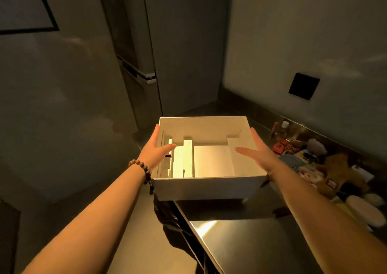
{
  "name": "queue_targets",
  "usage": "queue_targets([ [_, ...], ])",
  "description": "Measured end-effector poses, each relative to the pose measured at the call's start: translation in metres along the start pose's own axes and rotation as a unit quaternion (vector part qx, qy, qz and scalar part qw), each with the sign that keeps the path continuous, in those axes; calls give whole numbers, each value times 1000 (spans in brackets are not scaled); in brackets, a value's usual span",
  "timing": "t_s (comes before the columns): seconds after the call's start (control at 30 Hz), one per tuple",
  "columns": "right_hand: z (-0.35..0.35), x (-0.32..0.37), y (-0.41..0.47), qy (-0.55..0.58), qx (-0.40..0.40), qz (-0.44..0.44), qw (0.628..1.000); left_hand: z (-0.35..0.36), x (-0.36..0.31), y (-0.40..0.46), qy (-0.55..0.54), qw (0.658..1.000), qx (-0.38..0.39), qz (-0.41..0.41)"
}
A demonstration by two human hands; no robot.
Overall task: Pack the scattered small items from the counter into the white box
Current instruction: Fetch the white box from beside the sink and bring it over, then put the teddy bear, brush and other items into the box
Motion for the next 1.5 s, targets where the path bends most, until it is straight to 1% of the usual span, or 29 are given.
queue_targets([
  [0.17,-13,5,73,-6,-2,26,1000,13,7,80,2,1000,9,-8],
  [0.27,-15,3,112,-24,0,28,999,21,17,115,-3,1000,13,-21],
  [0.43,-12,-8,158,-50,-4,57,997,31,34,161,-3,999,23,-44],
  [0.57,-11,-21,182,-75,7,76,994,40,42,193,-4,997,45,-59],
  [0.73,-11,-26,200,-75,-21,75,994,45,48,222,0,996,57,-62],
  [0.9,-12,-25,202,-94,-42,76,992,43,52,224,0,997,55,-44],
  [0.97,-13,-21,200,-114,-49,79,989,42,46,222,29,998,57,-28],
  [1.03,-14,-19,195,-131,-59,90,986,41,36,220,118,991,57,1],
  [1.1,-14,-20,186,-132,-63,113,983,42,27,214,230,971,51,44],
  [1.17,-15,-20,170,-124,-63,129,982,50,16,204,270,957,57,89],
  [1.3,-23,-19,129,-98,-87,145,981,87,-12,179,241,951,112,160],
  [1.5,-45,-39,59,-48,-137,145,979,174,-47,131,180,932,219,226],
])
Point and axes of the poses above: each hand's wrist, its own y-axis towards the middle knuckle, its own z-axis out of the palm, x = y × z, the point moved 4 cm from there along y, towards the middle knuckle, and after that the axes turned 14 degrees about -y, right-handed, at the moved point
